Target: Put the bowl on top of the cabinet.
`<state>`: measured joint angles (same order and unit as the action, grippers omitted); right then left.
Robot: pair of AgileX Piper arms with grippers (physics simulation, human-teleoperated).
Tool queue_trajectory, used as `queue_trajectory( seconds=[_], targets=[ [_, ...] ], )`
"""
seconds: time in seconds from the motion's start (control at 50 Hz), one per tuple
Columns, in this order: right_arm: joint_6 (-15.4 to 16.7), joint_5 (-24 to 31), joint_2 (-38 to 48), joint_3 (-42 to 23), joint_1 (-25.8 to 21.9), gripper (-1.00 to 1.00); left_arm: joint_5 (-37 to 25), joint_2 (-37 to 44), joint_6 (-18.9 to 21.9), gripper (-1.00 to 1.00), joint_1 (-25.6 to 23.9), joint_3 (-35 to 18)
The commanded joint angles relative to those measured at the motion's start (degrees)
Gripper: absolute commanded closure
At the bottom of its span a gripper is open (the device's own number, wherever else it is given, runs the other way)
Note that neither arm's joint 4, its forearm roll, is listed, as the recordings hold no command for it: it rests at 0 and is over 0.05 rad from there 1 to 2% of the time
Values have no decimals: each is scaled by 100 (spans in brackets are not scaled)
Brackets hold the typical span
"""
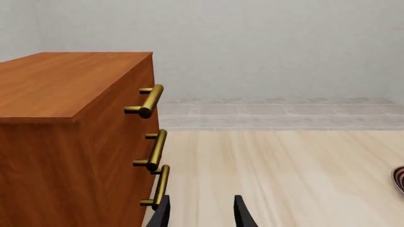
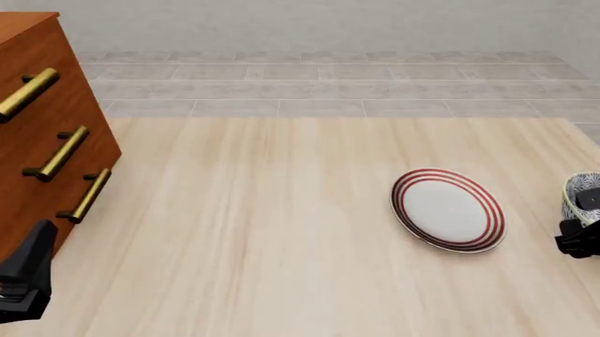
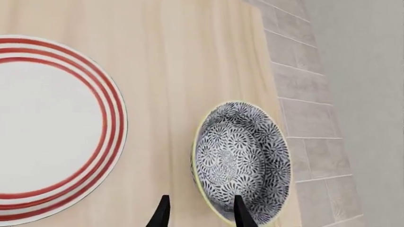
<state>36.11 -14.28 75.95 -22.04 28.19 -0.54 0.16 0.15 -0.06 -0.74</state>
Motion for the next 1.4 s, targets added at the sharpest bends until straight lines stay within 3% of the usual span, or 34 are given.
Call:
queue_trajectory(
  seconds=[0.02, 1.4],
  targets=[
    [34, -213, 262, -24, 146, -100, 25, 2, 3, -100, 0, 21],
    [6, -1016, 1522, -286, 241, -100, -3, -3, 0, -100, 3, -1]
  ],
)
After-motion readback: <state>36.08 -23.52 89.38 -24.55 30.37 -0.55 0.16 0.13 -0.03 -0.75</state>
